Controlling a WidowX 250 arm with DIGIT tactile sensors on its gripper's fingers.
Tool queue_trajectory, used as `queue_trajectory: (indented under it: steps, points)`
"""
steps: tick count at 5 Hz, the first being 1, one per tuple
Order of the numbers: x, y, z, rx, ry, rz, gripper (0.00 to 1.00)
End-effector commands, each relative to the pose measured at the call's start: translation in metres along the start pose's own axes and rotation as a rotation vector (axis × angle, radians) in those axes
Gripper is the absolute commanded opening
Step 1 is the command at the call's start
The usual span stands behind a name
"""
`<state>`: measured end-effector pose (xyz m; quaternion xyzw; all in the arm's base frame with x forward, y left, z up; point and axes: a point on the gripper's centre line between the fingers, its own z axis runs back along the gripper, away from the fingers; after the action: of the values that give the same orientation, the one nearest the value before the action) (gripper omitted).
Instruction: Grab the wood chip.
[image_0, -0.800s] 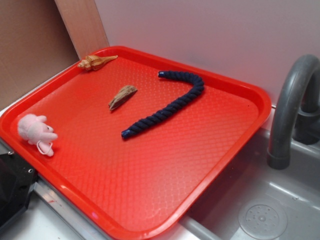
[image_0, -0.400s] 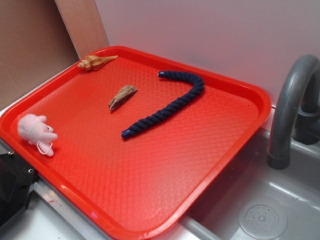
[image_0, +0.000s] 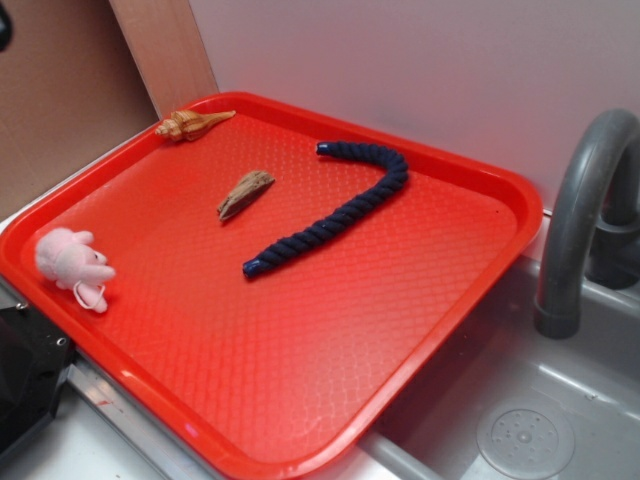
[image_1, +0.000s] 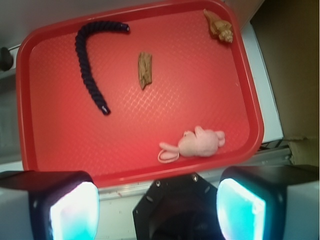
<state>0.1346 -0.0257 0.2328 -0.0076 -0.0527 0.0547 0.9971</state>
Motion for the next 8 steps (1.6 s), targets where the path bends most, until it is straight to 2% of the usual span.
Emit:
queue_trajectory:
  steps: [1, 3, 4, 5, 6, 7, 8]
  points:
    - [0.064, -0.002, -0.048, -0.018, -0.009, 0.013, 1.00]
    - [0.105, -0.001, -0.119, -0.017, 0.034, 0.035, 1.00]
    - [0.111, 0.001, -0.158, 0.029, 0.055, 0.058, 1.00]
    - [0.115, 0.005, -0.191, 0.038, 0.102, 0.051, 1.00]
    - [0.111, -0.002, -0.209, 0.040, 0.130, 0.032, 1.00]
    - [0.110, -0.015, -0.219, 0.034, 0.133, -0.014, 1.00]
    - [0.109, -0.021, -0.225, 0.037, 0.147, -0.039, 0.79]
